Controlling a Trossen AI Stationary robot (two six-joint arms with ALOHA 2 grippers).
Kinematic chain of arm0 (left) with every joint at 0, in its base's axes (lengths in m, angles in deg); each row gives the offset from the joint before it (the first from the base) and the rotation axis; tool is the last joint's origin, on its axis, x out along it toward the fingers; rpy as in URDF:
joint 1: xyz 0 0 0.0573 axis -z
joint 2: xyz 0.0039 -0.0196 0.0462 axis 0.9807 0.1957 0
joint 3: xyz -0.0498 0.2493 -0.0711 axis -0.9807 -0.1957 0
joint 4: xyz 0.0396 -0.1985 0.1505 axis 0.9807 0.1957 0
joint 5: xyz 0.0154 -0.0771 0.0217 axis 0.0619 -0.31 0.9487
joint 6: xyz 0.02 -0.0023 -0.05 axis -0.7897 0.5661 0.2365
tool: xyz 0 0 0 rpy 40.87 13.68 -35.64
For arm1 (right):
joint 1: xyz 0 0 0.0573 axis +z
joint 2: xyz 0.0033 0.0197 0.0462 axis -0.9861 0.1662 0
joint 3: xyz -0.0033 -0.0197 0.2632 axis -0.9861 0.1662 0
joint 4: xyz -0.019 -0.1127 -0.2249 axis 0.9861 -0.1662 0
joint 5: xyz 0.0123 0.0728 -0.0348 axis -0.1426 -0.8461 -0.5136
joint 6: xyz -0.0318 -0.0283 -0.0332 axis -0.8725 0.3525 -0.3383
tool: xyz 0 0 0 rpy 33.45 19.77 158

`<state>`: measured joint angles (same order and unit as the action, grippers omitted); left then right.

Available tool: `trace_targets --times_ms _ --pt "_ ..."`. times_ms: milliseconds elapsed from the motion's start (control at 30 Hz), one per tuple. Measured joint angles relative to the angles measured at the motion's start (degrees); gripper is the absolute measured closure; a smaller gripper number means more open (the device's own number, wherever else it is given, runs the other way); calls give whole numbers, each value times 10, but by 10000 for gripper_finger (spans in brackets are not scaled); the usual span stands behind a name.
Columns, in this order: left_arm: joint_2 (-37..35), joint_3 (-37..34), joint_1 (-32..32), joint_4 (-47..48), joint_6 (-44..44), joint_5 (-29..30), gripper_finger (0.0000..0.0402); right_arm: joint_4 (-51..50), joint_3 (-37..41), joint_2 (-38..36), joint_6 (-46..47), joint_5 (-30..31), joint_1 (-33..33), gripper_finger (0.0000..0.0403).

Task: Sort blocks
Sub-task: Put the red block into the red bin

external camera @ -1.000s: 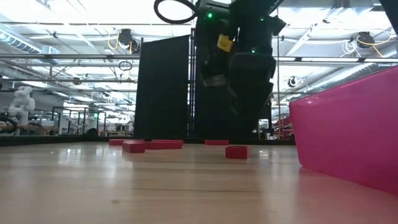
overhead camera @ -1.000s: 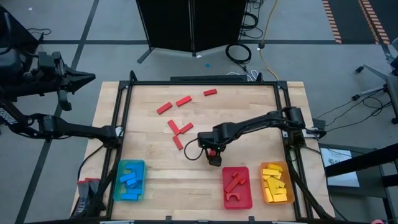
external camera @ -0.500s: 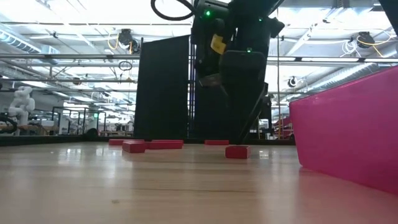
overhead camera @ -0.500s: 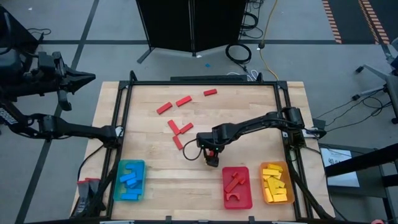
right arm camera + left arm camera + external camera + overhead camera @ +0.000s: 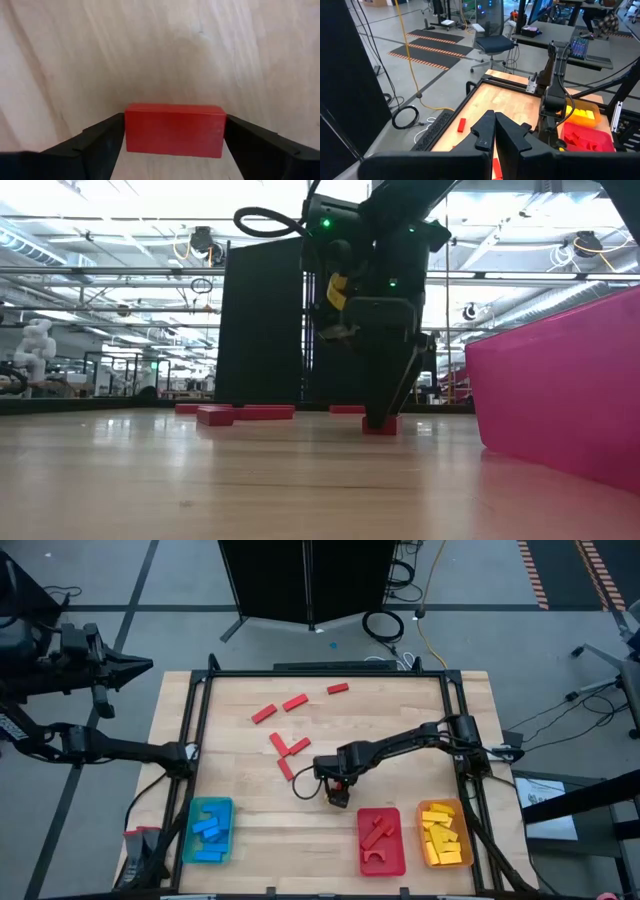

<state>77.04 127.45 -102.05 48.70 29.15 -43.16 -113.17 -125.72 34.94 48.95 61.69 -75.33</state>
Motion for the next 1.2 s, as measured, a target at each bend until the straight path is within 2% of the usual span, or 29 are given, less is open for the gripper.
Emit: trace_targets --times_ms 167,467,633,800,1000,1200 --pt "0 0 0 0 1 0 385 -6 0 1 5 21 3 140" --pt "0 0 0 0 3 0 385 -7 4 -18 4 33 3 141" --pt "0 0 0 0 3 0 385 -23 10 -57 4 54 -4 141" --pt "0 0 0 0 3 0 385 -46 6 -130 28 57 -5 141" --pt "0 0 0 0 3 0 385 -81 6 -213 96 89 25 141" --pt "0 0 0 0 -1 0 385 -152 6 -277 206 93 104 141"
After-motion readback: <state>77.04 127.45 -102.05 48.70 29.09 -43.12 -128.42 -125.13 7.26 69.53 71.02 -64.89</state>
